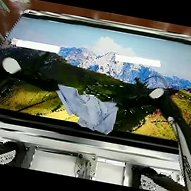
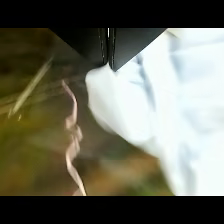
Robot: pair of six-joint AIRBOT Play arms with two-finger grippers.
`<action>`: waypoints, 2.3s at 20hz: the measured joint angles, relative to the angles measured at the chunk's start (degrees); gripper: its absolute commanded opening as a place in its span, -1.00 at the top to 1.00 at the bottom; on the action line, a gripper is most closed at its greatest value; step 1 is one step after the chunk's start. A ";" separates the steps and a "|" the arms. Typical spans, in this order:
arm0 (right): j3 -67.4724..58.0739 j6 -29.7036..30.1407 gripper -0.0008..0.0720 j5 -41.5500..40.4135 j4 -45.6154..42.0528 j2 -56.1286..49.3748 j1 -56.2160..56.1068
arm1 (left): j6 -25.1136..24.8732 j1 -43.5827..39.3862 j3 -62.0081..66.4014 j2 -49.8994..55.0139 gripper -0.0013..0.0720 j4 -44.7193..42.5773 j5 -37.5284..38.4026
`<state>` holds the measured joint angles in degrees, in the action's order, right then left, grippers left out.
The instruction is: Fold the shirts.
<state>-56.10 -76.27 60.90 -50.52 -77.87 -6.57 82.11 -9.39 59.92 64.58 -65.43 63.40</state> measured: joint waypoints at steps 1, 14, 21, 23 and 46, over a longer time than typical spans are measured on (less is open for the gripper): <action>-3.13 0.94 0.84 0.33 -0.74 2.82 1.51 | 0.44 0.09 4.28 -1.79 0.87 -3.80 1.81; -37.88 -2.64 0.84 -0.52 -19.93 35.34 12.55 | 7.56 0.39 49.57 -21.42 0.87 -27.36 10.78; -36.79 -5.46 0.84 24.61 -26.43 34.62 12.85 | 8.33 0.39 45.79 -22.47 0.87 -30.56 15.32; -31.23 -6.23 0.84 32.70 -27.26 33.24 12.85 | 8.35 0.39 39.98 -22.38 0.87 -30.75 16.20; 6.84 -21.90 0.83 -18.21 -8.92 1.99 12.90 | 15.19 1.70 8.22 16.81 -0.67 -10.91 -6.12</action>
<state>-49.25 -98.17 42.70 -59.44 -75.88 6.33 97.30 -7.68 68.14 81.38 -76.34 57.28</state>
